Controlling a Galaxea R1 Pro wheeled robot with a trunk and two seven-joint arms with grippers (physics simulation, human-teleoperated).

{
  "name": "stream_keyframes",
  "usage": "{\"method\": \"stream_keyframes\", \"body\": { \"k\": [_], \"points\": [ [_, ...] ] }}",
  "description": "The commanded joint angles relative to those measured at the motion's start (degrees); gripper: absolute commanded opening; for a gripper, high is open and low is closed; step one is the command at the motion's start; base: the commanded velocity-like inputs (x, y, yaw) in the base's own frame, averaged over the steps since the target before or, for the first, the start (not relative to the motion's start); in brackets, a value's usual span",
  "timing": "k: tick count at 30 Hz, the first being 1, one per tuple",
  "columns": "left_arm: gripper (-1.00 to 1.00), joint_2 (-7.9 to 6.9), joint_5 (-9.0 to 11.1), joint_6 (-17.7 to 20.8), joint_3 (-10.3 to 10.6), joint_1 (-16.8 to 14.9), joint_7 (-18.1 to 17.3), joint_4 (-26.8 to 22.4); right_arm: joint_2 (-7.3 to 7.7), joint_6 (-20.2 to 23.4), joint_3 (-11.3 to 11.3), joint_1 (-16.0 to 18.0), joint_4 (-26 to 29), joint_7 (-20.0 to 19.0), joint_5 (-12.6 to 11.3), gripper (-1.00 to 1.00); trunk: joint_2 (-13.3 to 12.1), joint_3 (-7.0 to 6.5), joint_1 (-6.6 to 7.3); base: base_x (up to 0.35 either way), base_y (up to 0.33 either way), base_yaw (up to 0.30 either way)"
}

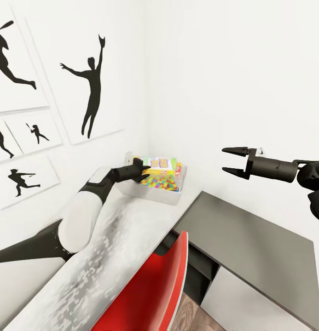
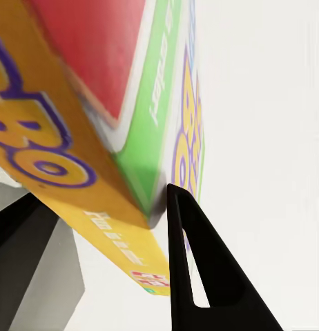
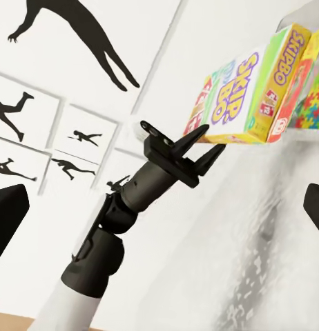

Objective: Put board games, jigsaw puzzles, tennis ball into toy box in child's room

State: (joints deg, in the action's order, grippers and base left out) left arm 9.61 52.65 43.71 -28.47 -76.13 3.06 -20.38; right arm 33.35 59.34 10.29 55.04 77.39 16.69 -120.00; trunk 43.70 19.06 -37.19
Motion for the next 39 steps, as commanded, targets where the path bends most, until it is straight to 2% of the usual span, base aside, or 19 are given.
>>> {"method": "stream_keyframes", "body": {
  "k": [1,7,29,32,36,39],
  "points": [
    [-1.00,0.06,0.00,0.96,-0.34,0.05,-0.13,-1.35,0.05,-0.02,0.08,0.07,0.04,0.54,-0.62,1.00,0.07,0.18,-0.01,0.000,0.000,0.000],
    [-1.00,0.06,0.00,2.81,-0.36,1.54,-3.30,-7.28,-0.11,-0.02,0.08,0.07,0.11,0.53,-0.59,1.00,0.07,0.74,-0.01,0.000,0.000,0.000],
    [-1.00,0.15,0.00,2.96,-0.41,2.13,-3.85,-8.27,-0.16,-0.04,0.08,0.07,0.44,0.53,-0.33,1.00,0.07,2.82,-0.01,0.000,0.000,0.000],
    [-1.00,0.15,0.00,2.96,0.24,2.13,-3.89,-8.27,-0.15,-0.08,0.03,0.07,0.63,0.53,-0.33,1.00,0.07,3.10,-0.01,0.000,0.000,0.000],
    [-1.00,0.08,0.00,2.89,2.53,2.13,-3.93,-8.27,-0.13,-0.10,0.00,0.07,0.91,0.53,-0.38,1.00,0.07,3.48,-0.01,0.000,0.000,0.000],
    [-1.00,0.07,0.00,2.88,3.01,2.13,-3.97,-8.27,-0.13,-0.10,-0.01,0.07,0.94,0.53,-0.40,1.00,0.07,3.76,-0.01,0.000,0.000,0.000]
  ]
}}
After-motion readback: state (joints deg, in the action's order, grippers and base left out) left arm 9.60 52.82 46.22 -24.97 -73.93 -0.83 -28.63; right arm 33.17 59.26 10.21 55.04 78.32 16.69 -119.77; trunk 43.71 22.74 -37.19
